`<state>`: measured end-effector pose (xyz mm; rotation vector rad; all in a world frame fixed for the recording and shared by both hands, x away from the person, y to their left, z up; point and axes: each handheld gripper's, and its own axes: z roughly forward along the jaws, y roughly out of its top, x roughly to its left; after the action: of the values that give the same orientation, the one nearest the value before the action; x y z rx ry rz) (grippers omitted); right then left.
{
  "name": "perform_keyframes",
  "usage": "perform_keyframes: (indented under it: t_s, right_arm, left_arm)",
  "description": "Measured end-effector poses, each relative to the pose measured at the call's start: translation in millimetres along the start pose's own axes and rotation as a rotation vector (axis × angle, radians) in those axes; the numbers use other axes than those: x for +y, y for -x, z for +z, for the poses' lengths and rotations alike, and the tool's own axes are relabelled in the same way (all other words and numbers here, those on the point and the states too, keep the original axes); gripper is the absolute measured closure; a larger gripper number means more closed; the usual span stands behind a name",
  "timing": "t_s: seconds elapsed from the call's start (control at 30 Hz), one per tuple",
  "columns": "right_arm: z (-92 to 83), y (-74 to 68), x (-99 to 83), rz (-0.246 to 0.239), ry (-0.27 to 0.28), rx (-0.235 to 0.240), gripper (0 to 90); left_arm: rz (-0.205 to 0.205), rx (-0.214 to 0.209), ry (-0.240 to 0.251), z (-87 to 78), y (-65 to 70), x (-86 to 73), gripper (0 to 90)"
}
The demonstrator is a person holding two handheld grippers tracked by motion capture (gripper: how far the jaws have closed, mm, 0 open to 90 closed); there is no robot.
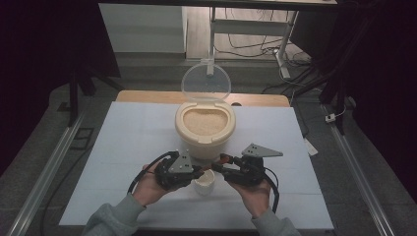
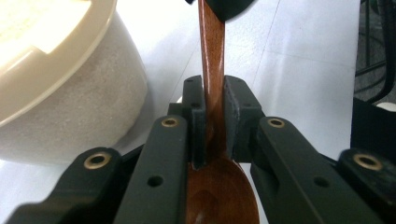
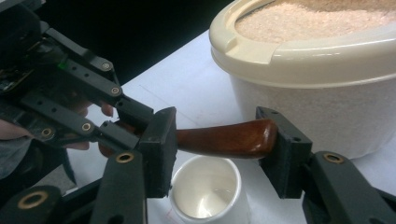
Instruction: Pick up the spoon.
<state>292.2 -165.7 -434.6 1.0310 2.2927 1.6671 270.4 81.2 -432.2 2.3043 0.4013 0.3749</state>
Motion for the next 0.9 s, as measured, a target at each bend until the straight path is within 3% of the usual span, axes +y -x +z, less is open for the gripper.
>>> perform_keyframes:
  t_s: [0.2, 0.37, 0.47, 0.63, 0.9]
  right_arm:
    - [-4.1, 1.3, 1.2, 0.039, 0.041, 0.042, 64.6]
    - [-4.5, 1.6, 1.6, 0.054, 0.058, 0.071, 68.2]
    - [-4.5, 3.2, 1.5, 0.072, 0.078, 0.113, 74.1]
    - [-4.3, 0.3, 3.1, 0.057, 0.079, 0.153, 80.9]
    - [-4.9, -2.6, 5.4, 0.038, 0.106, 0.189, 82.8]
  left_arm:
    - [-0.001, 0.009, 0.001, 0.0, -0.5, -0.3, 79.1]
    - [0.000, 0.007, 0.004, -2.1, -1.1, -0.7, 79.2]
    - [0.008, 0.007, -0.004, -1.5, -0.4, -0.7, 79.5]
    - [0.018, 0.014, -0.024, 2.3, 0.8, -0.7, 79.4]
    - [0.015, 0.012, 0.000, -3.0, 0.6, -1.0, 79.2]
